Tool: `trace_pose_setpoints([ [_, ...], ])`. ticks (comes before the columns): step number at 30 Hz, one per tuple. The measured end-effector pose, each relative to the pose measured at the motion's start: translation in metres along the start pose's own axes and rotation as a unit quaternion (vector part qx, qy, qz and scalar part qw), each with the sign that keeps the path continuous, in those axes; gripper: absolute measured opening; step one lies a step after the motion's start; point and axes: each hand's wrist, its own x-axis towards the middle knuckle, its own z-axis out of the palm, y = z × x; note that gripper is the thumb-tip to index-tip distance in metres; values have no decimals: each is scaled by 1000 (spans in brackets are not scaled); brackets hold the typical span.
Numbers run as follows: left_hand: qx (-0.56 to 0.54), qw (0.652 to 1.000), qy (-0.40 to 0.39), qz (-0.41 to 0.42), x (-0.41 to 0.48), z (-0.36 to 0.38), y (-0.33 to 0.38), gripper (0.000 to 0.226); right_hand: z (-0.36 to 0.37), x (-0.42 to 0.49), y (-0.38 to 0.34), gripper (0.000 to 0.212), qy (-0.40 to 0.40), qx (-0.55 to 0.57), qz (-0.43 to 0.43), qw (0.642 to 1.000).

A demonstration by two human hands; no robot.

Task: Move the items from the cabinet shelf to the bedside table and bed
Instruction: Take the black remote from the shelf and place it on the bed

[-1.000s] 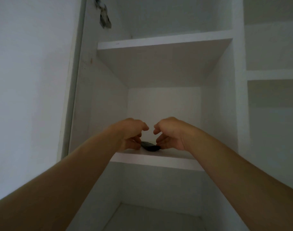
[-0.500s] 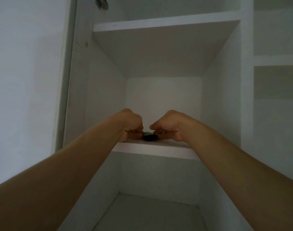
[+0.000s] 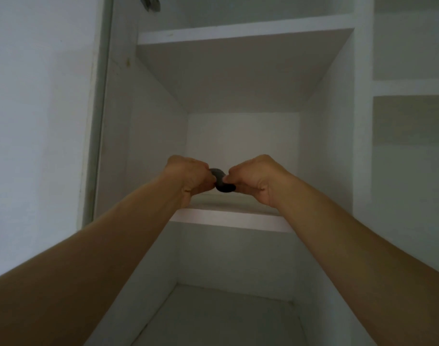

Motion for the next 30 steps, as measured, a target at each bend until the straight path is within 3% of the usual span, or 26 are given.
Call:
trace_pose_setpoints([
  [2, -18, 999, 20, 23, -1, 1, 0, 23, -4, -6, -2, 48, 3, 49, -20, 999],
  [7, -47, 995, 15, 87, -9, 3, 0, 27, -11, -21, -4, 49, 10, 110, -74, 991],
  [17, -108, 975, 4, 194, -62, -4, -1, 34, -15, -76, -9, 42, 41, 41, -204, 977],
  [30, -149, 954, -25, 258, -134, -11, 7, 37, -16, -166, -23, 46, 97, -35, -254, 962],
])
